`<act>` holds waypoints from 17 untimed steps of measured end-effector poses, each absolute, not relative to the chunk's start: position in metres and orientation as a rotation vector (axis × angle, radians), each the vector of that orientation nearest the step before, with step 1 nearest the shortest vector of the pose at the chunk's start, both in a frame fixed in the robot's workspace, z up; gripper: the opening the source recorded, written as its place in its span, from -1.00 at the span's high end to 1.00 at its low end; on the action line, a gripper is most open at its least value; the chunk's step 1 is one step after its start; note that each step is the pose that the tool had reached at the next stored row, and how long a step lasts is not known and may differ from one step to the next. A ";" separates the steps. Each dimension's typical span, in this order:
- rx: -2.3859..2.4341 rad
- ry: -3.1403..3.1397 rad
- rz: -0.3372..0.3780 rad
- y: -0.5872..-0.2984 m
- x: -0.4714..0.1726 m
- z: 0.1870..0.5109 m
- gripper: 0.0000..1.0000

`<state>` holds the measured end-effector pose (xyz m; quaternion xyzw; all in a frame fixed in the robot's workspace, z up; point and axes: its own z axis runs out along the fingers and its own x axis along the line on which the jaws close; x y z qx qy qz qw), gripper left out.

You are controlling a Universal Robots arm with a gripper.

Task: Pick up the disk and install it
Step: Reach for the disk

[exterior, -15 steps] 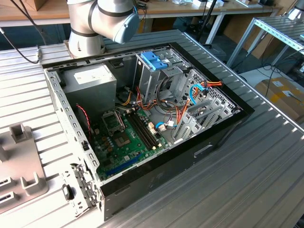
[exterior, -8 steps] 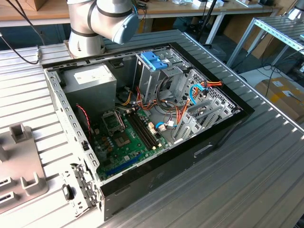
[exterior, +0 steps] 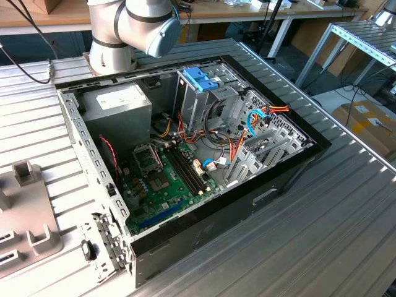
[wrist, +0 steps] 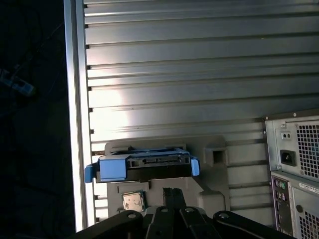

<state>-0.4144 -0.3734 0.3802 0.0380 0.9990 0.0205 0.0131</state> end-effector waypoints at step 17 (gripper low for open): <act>0.118 3.113 0.046 -0.368 -0.427 0.364 0.79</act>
